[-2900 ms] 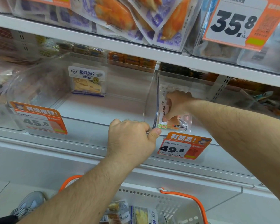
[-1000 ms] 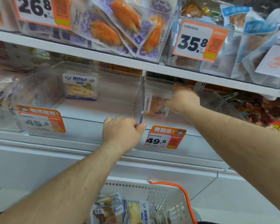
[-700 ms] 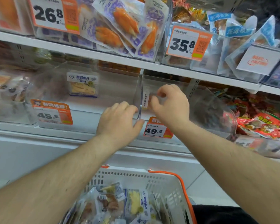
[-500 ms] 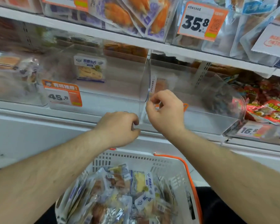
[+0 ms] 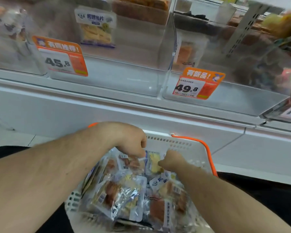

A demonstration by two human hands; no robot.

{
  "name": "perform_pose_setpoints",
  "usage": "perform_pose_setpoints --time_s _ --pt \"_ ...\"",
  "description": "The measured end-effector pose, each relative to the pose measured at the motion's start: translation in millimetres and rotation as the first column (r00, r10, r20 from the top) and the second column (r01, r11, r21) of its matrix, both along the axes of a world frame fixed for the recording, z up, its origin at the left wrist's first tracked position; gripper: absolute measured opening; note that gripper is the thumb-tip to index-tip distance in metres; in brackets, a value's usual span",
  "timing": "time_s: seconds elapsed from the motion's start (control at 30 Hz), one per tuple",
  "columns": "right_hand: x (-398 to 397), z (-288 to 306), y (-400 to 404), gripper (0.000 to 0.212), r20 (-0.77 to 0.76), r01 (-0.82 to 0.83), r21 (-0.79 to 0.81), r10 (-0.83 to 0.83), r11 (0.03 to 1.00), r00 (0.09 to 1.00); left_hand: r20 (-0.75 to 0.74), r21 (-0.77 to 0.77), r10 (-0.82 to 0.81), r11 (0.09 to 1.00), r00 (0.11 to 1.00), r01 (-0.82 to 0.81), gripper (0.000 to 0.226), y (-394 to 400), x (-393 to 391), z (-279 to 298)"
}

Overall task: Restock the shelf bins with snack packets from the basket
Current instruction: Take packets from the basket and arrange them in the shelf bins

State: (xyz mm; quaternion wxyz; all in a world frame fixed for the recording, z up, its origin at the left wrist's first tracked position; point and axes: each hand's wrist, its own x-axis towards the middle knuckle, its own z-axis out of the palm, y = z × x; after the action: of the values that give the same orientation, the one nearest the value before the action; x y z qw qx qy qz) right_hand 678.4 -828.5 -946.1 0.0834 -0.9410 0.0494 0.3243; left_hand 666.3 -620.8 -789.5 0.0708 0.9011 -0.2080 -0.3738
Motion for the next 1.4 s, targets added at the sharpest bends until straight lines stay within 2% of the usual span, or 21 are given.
perform_pose_setpoints --time_s 0.1,0.23,0.3,0.33,0.43,0.5,0.6,0.7,0.73,0.83,0.93,1.0,1.13,1.23,1.33,1.4 --pt "-6.8 -23.6 7.1 0.044 -0.013 0.178 -0.020 -0.178 0.984 0.984 0.003 -0.005 0.047 0.999 0.999 -0.047 0.022 -1.9 3.2 -0.1" --pt "-5.5 -48.2 17.2 0.084 -0.016 0.270 -0.036 -0.271 0.962 0.963 -0.024 -0.001 0.050 0.999 0.998 -0.050 0.041 -1.5 2.9 2.8" --pt "-4.2 -44.7 22.0 0.090 -0.027 0.343 -0.016 -0.343 0.939 0.939 -0.021 0.009 0.047 0.999 0.999 -0.047 0.030 -0.4 2.8 5.4" --pt "-3.0 -40.2 23.2 0.083 -0.035 0.379 -0.001 -0.379 0.925 0.925 -0.021 0.014 0.050 0.999 0.999 -0.050 0.026 -0.2 2.4 7.8" --pt "7.1 -33.8 22.4 0.031 -0.056 0.504 0.068 -0.501 0.861 0.863 -0.019 0.017 0.060 0.998 0.998 -0.060 0.045 0.1 -1.2 16.7" --pt "13.8 -29.9 17.0 0.018 -0.079 0.541 0.098 -0.535 0.835 0.841 -0.014 0.004 0.065 0.998 0.998 -0.065 0.048 0.4 -2.5 18.7" --pt "19.6 -13.9 10.4 0.023 -0.106 0.466 0.133 -0.455 0.875 0.884 -0.014 -0.003 0.084 0.996 0.996 -0.084 0.046 3.2 -2.2 18.7" --pt "22.7 15.7 10.0 0.027 -0.061 0.307 0.111 -0.302 0.945 0.952 0.020 -0.039 0.119 0.992 0.993 -0.119 0.031 7.9 -2.8 22.1" --pt "24.6 29.4 12.0 0.027 -0.040 0.209 0.096 -0.206 0.973 0.978 0.039 -0.051 0.138 0.989 0.990 -0.136 0.039 9.8 -3.7 24.9" --pt "28.3 75.4 19.9 0.020 0.017 0.017 0.198 -0.021 0.980 1.000 0.105 -0.156 0.244 0.962 0.964 -0.226 0.057 16.5 -4.0 28.8" --pt "27.0 128.9 35.1 0.022 0.044 -0.127 0.329 0.119 0.936 0.992 0.126 -0.297 0.379 0.896 0.917 -0.330 0.067 23.8 -2.3 31.9" --pt "24.1 162.1 46.7 0.018 0.083 -0.213 0.394 0.196 0.894 0.977 0.094 -0.379 0.480 0.827 0.872 -0.415 0.065 26.4 -2.1 36.0" --pt "18.2 210.0 68.5 0.014 0.167 -0.318 0.448 0.271 0.836 0.948 -0.001 -0.576 0.624 0.639 0.782 -0.511 0.019 32.2 -3.9 41.6" --pt "15.3 240.2 80.5 0.024 0.302 -0.398 0.314 0.307 0.862 0.903 0.014 -0.676 0.701 0.532 0.713 -0.510 0.013 49.1 -7.9 58.8" --pt "18.0 267.9 85.7 0.042 0.553 -0.410 0.087 0.298 0.908 0.778 0.020 -0.795 0.799 0.377 0.600 -0.475 0.011 79.3 -5.8 78.9" --pt "23.2 281.2 89.5 0.042 0.685 -0.353 0.124 0.177 0.927 0.707 -0.001 -0.867 0.848 0.263 0.530 -0.423 0.010 96.6 -1.4 90.1"
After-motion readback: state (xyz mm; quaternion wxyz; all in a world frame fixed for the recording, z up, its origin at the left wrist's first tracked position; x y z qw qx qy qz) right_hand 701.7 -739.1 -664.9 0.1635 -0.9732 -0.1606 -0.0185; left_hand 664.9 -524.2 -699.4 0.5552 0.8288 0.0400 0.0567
